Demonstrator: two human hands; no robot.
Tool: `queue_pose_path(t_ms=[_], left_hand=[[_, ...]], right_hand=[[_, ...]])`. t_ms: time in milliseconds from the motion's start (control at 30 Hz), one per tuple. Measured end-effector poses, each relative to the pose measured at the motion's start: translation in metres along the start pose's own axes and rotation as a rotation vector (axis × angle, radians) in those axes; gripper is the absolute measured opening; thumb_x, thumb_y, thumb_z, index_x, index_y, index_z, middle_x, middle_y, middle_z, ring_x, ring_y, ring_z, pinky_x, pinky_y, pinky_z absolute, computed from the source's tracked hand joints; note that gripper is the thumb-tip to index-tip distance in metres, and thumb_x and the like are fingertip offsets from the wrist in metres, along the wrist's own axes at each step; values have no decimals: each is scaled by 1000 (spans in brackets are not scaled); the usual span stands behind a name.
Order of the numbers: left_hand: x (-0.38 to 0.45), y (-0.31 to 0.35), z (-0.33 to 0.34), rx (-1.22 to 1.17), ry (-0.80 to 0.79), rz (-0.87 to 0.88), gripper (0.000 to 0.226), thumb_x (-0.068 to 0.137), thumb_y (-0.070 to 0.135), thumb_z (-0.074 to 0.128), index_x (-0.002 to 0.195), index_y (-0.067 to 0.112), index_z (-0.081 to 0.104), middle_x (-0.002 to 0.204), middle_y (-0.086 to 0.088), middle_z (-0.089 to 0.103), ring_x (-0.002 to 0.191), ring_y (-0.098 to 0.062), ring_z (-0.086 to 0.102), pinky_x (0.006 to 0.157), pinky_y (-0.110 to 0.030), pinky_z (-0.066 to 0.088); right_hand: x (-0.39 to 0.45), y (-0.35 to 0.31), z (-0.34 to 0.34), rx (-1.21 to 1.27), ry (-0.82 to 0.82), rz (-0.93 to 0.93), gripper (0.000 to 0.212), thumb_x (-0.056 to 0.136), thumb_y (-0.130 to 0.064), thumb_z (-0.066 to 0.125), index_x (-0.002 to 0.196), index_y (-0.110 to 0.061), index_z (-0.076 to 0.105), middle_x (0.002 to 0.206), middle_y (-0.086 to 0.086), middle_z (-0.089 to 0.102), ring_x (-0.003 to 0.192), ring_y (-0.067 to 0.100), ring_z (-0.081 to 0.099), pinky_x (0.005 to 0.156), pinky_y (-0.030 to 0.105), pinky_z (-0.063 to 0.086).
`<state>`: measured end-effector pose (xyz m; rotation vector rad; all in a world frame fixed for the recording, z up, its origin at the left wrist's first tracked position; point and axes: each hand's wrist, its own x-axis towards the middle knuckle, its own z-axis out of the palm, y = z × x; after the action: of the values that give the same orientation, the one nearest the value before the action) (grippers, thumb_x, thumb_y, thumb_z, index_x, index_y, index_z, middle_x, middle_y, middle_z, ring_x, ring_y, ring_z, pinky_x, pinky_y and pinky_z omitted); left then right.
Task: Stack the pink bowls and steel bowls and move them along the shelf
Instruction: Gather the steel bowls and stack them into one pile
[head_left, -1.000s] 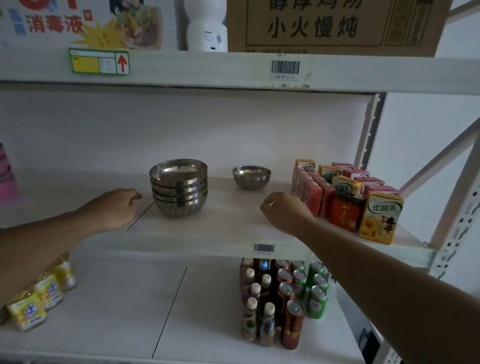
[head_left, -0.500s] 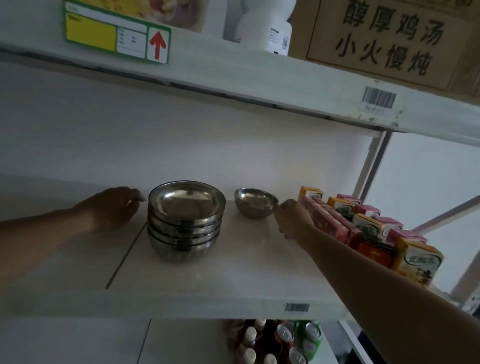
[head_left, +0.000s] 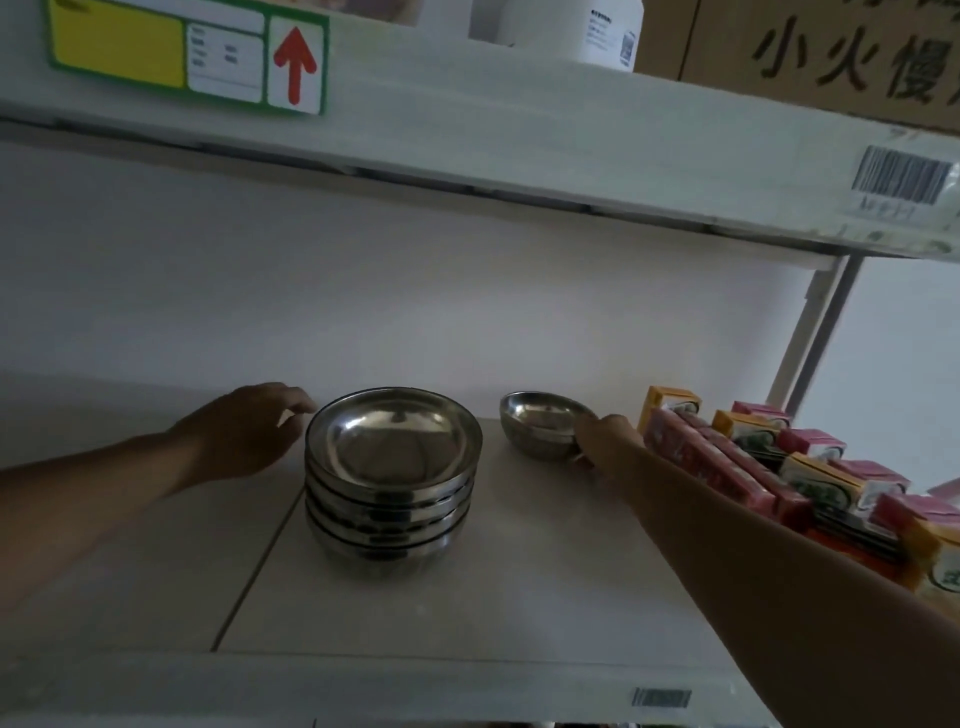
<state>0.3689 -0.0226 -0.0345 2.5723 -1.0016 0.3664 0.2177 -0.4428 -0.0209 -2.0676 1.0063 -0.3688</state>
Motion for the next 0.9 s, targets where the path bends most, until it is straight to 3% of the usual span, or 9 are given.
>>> queue_pose_path(t_ms=[67,133,200,333,567,767,900], left_hand=[[-3,-2,0,4,-6,-19,24,105,16,56,123,25,71,112,1,68,99,-21,64,88,-37,46],[-6,-1,-2,-8,-2,-46,25,106,19,57,125,26,70,113,4,66,95,-17,61,84,-33,42],[-10,2,-5,-25,11,-56,26,105,20,57,127,26,70,117,4,68,98,-17,62,88,-34,45],[-16,11,-5,-87,9,-81,33,105,22,58,137,22,64,132,3,70,113,-22,69,102,-44,53],[-16,18,-4,-64,-36,-78,36,108,30,53,142,23,59,137,0,68,122,-22,65,107,-46,51],[-25,19,-4,-71,-25,-88,33,107,29,55,139,23,61,137,-1,68,118,-19,64,100,-38,51],[-52,19,-10,-75,-20,-180,40,105,23,56,145,19,59,143,-5,65,126,-23,62,107,-37,47]], right_hand=[[4,0,3,31,-13,48,35,109,-27,52,118,0,72,75,12,75,52,22,66,38,23,44],[5,0,4,60,-12,66,31,110,-22,52,102,1,73,50,9,70,33,19,60,33,20,42],[1,-3,0,116,0,53,32,109,-16,49,90,-1,69,41,7,65,27,16,53,34,19,39],[-19,-26,-22,257,31,-34,36,103,-13,42,90,4,72,43,9,66,35,17,46,37,20,38],[-85,-79,-42,331,-60,-199,35,106,-15,43,102,1,75,47,9,65,36,15,44,37,21,37],[-147,-94,-35,373,-232,-325,35,101,-15,45,93,-3,76,51,8,63,37,13,42,37,20,35],[-170,-98,-29,255,-306,-406,34,100,-20,50,81,-5,74,53,8,62,39,14,40,39,22,32]])
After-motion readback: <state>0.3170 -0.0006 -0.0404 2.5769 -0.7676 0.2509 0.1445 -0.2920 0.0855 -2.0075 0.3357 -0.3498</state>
